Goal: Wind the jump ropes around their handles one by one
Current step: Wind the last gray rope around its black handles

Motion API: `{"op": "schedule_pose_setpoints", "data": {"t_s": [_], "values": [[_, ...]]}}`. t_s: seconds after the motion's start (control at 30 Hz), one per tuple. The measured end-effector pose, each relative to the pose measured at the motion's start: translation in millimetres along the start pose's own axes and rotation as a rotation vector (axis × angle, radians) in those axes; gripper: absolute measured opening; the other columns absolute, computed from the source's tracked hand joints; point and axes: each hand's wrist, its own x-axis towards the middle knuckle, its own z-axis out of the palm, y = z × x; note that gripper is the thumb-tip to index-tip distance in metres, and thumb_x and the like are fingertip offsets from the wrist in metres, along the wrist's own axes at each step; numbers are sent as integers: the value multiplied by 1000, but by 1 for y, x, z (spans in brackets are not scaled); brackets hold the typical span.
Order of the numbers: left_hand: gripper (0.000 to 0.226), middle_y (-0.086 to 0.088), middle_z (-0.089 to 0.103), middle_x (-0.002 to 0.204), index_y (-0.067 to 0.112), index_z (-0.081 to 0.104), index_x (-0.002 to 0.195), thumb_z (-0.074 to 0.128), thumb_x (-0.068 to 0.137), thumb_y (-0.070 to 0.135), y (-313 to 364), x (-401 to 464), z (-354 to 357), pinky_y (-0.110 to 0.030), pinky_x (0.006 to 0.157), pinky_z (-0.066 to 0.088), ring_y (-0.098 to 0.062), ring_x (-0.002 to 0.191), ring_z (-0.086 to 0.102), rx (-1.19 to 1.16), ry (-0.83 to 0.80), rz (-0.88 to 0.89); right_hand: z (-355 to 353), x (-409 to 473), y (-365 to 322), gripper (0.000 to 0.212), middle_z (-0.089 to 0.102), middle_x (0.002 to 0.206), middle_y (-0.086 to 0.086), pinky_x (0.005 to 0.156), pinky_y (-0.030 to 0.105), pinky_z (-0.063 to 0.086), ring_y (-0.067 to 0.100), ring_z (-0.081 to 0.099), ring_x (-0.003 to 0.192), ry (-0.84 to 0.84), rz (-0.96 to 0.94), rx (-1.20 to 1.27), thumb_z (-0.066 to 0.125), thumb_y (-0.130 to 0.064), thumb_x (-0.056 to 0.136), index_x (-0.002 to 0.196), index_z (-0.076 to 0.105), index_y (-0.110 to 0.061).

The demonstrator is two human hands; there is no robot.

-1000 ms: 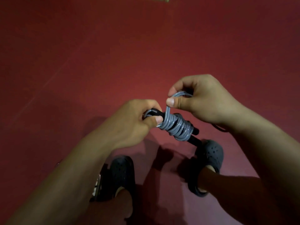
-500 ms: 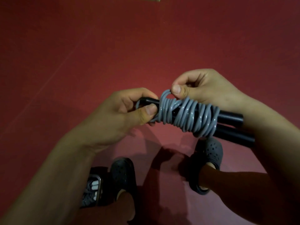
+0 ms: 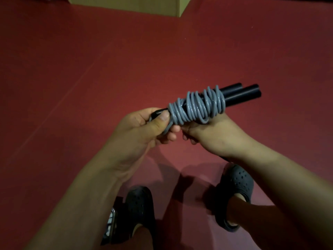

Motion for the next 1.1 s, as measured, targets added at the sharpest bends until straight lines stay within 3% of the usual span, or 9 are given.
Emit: {"op": "schedule_pose_setpoints", "data": {"t_s": [0.1,0.2,0.37,0.47,0.53,0.7,0.83,0.9,1.1], "values": [[37,-2,71,79,1,67,110,58,85,27,0,1,1,-23,68,54,-10,70,63,13,53,-14,4,1,1,15,63,65,3,54,27,49,14,57,54,-5,-5,6,61,-18,95,80,65,-15],[34,-1,71,77,4,68,103,58,82,29,1,1,3,-23,69,55,-10,68,64,1,120,-20,4,0,2,26,65,66,4,57,25,48,9,57,55,-76,46,-44,59,-25,97,81,66,-7],[15,0,73,73,13,70,87,61,94,22,-4,8,2,-34,76,55,-10,67,65,165,334,-21,9,-5,-6,36,58,59,4,56,28,43,14,51,53,-121,28,-237,57,-38,96,72,59,-11],[14,-1,74,68,15,72,82,66,93,22,-8,8,2,-26,65,54,-10,61,66,379,423,39,14,-9,-11,34,48,56,1,51,25,35,12,43,52,-133,-1,-330,57,-37,95,73,55,-12],[15,-1,73,66,15,73,80,68,91,25,-10,7,1,-31,61,53,-16,60,68,519,459,72,14,-10,-13,28,44,54,-5,49,24,32,10,41,52,-168,2,-362,58,-32,95,73,55,-14],[21,-8,70,67,14,72,73,71,87,31,-12,5,-11,-39,56,47,-12,56,55,715,508,98,10,-10,-13,13,54,58,-8,52,24,37,8,48,55,-169,36,-433,58,-31,90,79,61,-23],[22,-8,71,65,14,74,73,76,81,34,-14,4,-15,-49,63,52,-17,57,60,748,521,67,6,-11,-14,15,60,62,-7,58,25,43,8,57,62,-164,41,-446,61,-33,89,79,64,-23],[17,-3,72,64,17,74,71,79,79,32,-13,4,-16,-47,65,54,-22,61,67,747,537,34,3,-10,-14,17,64,62,-5,61,27,47,6,62,63,-138,44,-400,65,-32,89,77,68,-21],[11,4,72,64,20,73,71,79,78,25,-13,5,-16,-32,57,48,-7,55,60,772,469,-32,-5,-7,-14,17,71,62,1,52,26,51,13,65,52,-61,106,-208,74,-34,84,76,75,-18]]}}
